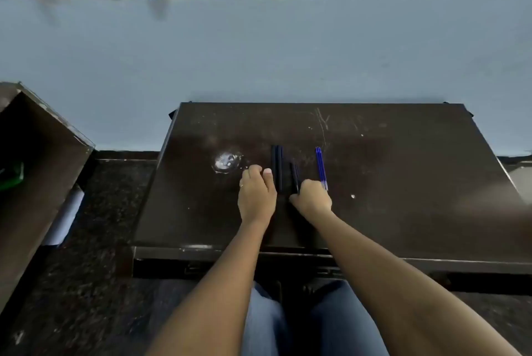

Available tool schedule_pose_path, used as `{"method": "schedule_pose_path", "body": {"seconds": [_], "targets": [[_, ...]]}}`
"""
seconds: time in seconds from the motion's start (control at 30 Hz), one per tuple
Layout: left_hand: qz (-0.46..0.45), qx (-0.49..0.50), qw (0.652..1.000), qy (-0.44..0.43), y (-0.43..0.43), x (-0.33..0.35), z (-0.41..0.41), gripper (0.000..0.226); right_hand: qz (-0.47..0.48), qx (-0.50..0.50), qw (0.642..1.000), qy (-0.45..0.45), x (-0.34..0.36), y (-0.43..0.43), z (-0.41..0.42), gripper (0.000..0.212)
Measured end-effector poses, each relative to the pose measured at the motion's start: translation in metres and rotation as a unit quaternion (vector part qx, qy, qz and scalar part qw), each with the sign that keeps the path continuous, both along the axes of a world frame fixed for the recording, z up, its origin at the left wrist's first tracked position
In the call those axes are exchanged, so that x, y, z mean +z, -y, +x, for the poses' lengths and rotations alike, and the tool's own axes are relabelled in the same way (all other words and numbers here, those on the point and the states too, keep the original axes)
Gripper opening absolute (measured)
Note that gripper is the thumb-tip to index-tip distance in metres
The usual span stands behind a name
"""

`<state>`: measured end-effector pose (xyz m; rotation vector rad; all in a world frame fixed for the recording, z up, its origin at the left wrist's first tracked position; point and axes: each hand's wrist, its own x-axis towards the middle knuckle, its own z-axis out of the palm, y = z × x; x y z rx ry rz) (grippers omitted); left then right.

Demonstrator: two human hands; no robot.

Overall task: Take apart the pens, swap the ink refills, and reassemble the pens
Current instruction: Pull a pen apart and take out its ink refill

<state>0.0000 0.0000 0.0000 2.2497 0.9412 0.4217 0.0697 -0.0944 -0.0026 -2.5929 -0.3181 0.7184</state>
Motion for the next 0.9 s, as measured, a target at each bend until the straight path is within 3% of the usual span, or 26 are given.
{"method": "schedule_pose_path", "body": {"seconds": [0.1, 0.2, 0.33, 0.43, 0.5, 0.63, 0.9], "targets": [[-0.148, 0.044, 0.988, 0.006, 0.015, 0.011, -0.023, 0.037, 0.081, -0.046, 0.995, -0.024, 0.013, 0.023, -0.023, 0.018], [-0.305, 0.04, 0.951, -0.01, 0.028, 0.017, -0.031, 0.037, 0.161, -0.03, 0.986, -0.032, 0.021, 0.036, -0.042, 0.016], [-0.354, 0.013, 0.935, 0.022, 0.044, 0.026, -0.028, 0.031, 0.209, 0.048, 0.975, -0.059, 0.031, 0.045, -0.061, 0.022], [-0.373, 0.027, 0.926, 0.057, 0.051, 0.025, -0.026, 0.027, 0.245, 0.024, 0.966, -0.081, 0.027, 0.05, -0.06, 0.019], [-0.354, 0.024, 0.933, 0.055, 0.051, 0.024, -0.024, 0.026, 0.286, -0.037, 0.955, -0.07, 0.023, 0.05, -0.053, 0.016], [-0.21, -0.047, 0.977, 0.011, 0.044, 0.017, -0.023, 0.024, 0.368, -0.179, 0.91, -0.07, 0.021, 0.038, -0.038, 0.021], [-0.135, -0.054, 0.989, -0.019, 0.026, -0.001, -0.005, 0.027, 0.41, -0.229, 0.874, -0.126, 0.004, 0.0, -0.011, 0.023]]}}
